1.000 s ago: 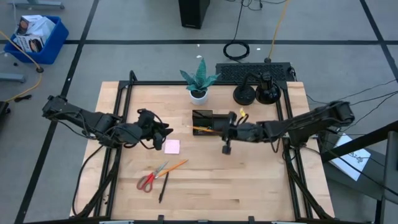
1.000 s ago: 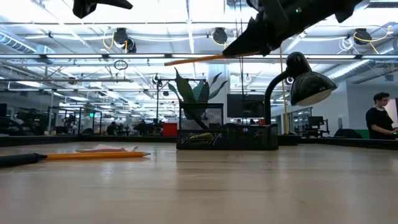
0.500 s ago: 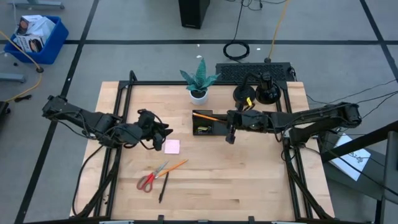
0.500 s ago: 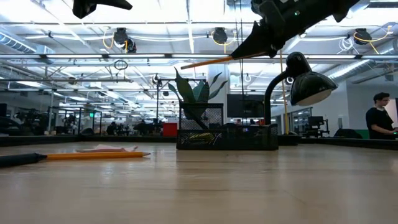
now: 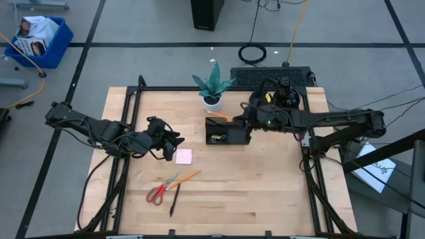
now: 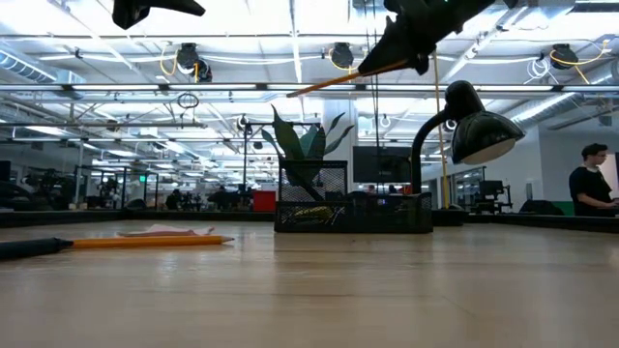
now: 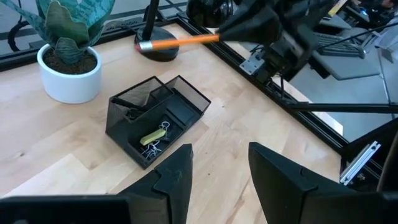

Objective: Pick and place office supplies into organizer
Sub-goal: Put the orange pencil into the black desk organizer

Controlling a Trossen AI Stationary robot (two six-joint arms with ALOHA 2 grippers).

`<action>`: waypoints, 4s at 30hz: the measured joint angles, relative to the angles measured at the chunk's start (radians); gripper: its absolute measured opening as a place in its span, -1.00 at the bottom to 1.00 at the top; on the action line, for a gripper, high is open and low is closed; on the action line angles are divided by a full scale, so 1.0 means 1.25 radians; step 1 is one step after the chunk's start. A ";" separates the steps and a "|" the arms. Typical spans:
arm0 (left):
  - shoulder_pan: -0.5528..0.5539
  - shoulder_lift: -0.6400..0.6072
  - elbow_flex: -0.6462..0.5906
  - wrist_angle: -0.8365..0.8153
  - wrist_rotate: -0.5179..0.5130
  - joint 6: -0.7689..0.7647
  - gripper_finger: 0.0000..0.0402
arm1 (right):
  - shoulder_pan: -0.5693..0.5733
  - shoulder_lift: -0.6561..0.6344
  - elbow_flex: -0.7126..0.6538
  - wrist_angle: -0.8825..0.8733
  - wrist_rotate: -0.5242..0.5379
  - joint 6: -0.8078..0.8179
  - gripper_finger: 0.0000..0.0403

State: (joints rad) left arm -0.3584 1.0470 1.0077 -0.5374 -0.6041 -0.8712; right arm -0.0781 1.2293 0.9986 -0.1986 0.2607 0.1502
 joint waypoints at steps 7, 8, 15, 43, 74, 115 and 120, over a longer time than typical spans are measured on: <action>0.000 0.000 0.000 -0.012 0.000 -0.001 -0.20 | -0.037 0.011 0.067 -0.138 -0.036 0.017 -0.91; 0.000 0.000 0.000 -0.013 0.000 0.000 -0.20 | -0.042 0.015 0.076 -0.137 -0.049 0.019 -0.91; 0.000 0.000 0.000 -0.013 0.000 0.004 -0.20 | -0.063 0.062 0.122 -0.171 -0.119 0.063 -0.91; 0.000 0.000 0.000 -0.019 0.001 0.014 -0.20 | -0.178 0.296 0.532 -0.635 -0.254 -0.052 -0.91; -0.019 0.000 0.000 -0.059 0.000 0.004 -0.20 | -0.178 0.412 0.659 -0.795 -0.252 -0.200 -0.91; -0.006 0.015 -0.001 -0.059 -0.018 0.068 -0.20 | -0.177 0.412 0.659 -0.784 -0.251 -0.188 -0.91; 0.075 0.050 -0.002 -0.064 0.043 -0.035 -0.17 | -0.170 0.412 0.659 -0.774 -0.252 -0.133 -0.91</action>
State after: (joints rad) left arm -0.2643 1.1093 1.0058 -0.6171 -0.5497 -0.9154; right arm -0.2904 1.7439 1.8225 -1.1666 -0.0542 -0.0163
